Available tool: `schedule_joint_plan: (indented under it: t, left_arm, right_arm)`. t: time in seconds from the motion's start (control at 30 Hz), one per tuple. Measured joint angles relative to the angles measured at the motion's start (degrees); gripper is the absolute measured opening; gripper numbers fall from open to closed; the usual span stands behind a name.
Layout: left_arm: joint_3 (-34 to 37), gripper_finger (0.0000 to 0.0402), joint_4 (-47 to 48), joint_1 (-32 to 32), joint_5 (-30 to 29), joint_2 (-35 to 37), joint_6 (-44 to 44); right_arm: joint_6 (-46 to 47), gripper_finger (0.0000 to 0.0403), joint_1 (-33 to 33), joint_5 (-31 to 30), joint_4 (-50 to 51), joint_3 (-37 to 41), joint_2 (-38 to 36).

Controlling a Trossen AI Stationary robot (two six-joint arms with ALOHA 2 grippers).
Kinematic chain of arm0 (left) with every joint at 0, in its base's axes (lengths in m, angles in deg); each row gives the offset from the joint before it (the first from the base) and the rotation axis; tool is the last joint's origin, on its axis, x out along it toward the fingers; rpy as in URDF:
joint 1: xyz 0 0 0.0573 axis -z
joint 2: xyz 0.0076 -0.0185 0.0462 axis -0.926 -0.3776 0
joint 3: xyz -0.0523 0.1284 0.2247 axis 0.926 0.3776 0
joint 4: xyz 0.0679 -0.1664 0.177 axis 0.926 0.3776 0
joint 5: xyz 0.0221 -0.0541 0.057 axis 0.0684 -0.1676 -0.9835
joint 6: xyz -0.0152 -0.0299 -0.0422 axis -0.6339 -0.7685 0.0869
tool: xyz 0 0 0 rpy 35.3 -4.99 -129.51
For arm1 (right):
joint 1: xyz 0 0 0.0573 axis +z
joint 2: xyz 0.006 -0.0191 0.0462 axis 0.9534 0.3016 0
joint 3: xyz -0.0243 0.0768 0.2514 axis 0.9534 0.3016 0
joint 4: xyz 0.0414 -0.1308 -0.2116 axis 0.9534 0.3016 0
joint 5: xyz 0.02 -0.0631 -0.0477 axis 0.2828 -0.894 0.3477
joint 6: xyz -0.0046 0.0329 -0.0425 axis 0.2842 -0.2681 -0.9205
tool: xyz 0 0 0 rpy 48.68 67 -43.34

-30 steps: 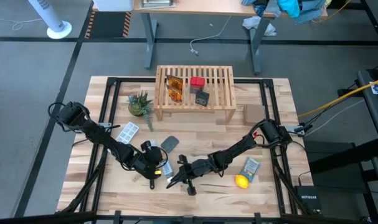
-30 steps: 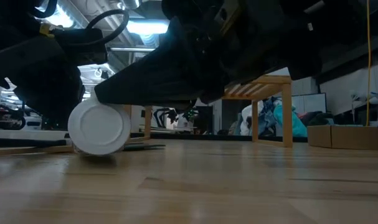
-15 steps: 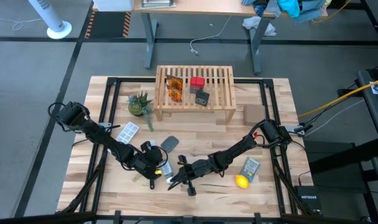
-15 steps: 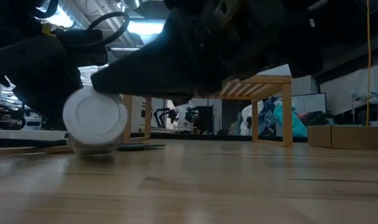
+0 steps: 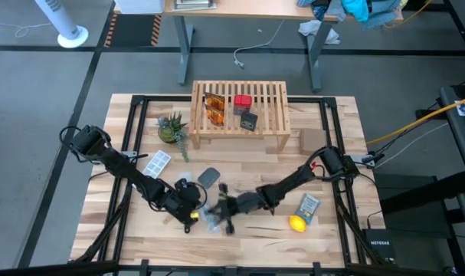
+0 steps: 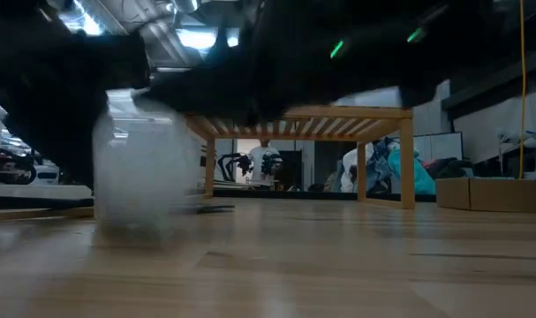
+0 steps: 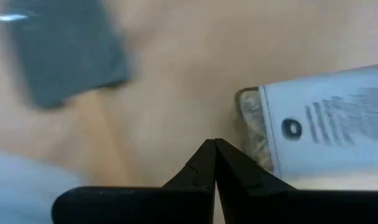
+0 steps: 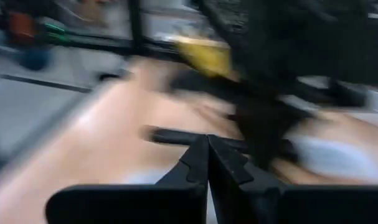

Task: Shelf spices
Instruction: Put the white seasoning bottle on the shelf

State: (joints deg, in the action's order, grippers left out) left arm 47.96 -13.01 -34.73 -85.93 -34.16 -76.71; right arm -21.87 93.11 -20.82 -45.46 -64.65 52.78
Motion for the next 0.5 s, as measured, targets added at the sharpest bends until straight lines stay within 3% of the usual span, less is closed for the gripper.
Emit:
schedule_joint_plan:
  t: [0.13,0.3,0.5]
  left_arm:
    - [0.0,0.0,-2.0,0.2,2.1,0.0,1.6]
    - [0.0,0.0,-1.3,0.4,1.0,0.1,2.6]
    - [0.0,0.0,2.2,1.2,-1.0,0.1,0.5]
  right_arm:
    - [-1.5,0.0008,-1.3,-5.5,3.6,-1.2,0.3]
    - [0.0,0.0008,-2.2,-0.5,5.6,-1.9,0.2]
    - [-2.3,0.0008,-1.2,0.9,8.2,-1.9,-2.4]
